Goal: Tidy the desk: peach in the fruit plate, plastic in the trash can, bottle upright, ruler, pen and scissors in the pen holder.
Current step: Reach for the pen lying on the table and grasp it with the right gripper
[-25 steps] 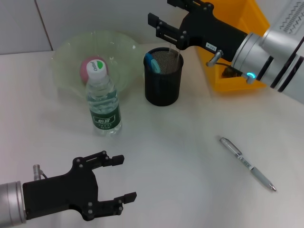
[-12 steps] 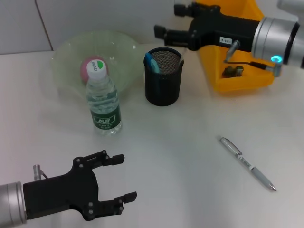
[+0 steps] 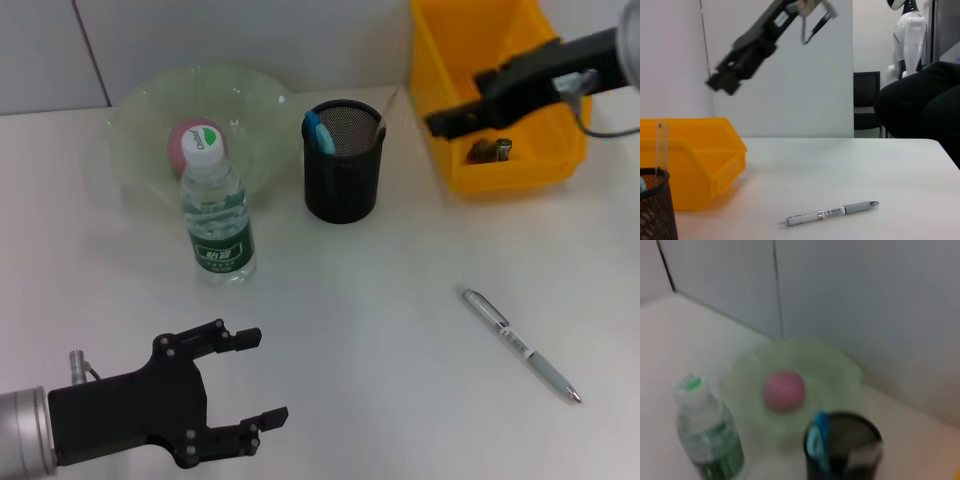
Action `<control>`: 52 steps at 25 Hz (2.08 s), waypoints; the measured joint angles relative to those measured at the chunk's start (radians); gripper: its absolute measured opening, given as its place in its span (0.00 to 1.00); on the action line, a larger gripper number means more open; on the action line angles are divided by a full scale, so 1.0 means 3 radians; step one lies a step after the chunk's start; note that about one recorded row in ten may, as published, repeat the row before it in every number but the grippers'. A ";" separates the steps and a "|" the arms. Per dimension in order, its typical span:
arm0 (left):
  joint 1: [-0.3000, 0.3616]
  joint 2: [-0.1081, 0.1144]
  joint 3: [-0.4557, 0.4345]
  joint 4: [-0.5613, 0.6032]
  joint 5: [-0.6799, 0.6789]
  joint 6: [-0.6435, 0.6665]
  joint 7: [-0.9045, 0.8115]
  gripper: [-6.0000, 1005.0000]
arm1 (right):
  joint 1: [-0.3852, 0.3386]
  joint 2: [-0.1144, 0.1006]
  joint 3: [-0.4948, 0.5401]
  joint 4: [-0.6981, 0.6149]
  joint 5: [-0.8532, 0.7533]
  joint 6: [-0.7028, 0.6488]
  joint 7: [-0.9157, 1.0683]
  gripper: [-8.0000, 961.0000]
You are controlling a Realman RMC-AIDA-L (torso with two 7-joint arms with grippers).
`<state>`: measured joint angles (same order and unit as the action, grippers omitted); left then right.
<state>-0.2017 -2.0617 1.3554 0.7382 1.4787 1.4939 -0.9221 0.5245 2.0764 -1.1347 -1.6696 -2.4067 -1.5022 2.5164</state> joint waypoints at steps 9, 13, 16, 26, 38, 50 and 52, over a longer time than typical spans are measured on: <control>-0.0021 -0.0004 -0.0003 -0.0047 0.0000 0.0004 0.0073 0.80 | 0.0408 -0.0014 0.0174 0.0014 -0.0747 -0.1126 0.0682 0.86; -0.0022 -0.0005 -0.0007 -0.0048 -0.0001 0.0009 0.0135 0.80 | 0.0420 0.0002 -0.0118 0.0252 -0.1055 -0.1181 0.0885 0.86; -0.0024 -0.0005 -0.0009 -0.0048 -0.0008 0.0013 0.0147 0.80 | 0.0424 0.0002 -0.0147 0.0411 -0.1088 -0.1142 0.0924 0.86; -0.0030 -0.0021 -0.0021 -0.0067 -0.0039 0.0031 0.0271 0.80 | 0.0489 0.0007 -0.0298 0.1084 -0.1231 -0.0748 0.1017 0.86; -0.0031 -0.0020 -0.0054 -0.0124 -0.0041 0.0061 0.0351 0.80 | 0.0628 0.0027 -0.0884 0.1430 -0.1272 -0.0442 0.1256 0.86; -0.0037 -0.0019 -0.0090 -0.0143 -0.0041 0.0065 0.0342 0.80 | 0.0670 0.0028 -0.0901 0.1613 -0.1260 -0.0329 0.1264 0.86; -0.0044 -0.0021 -0.0106 -0.0180 -0.0042 0.0068 0.0363 0.80 | 0.0673 0.0027 -0.0903 0.1612 -0.1260 -0.0331 0.1264 0.86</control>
<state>-0.2147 -2.0681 1.3234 0.6842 1.4661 1.5145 -0.8132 0.7265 2.0846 -1.4055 -1.1860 -2.7845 -1.6014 2.8957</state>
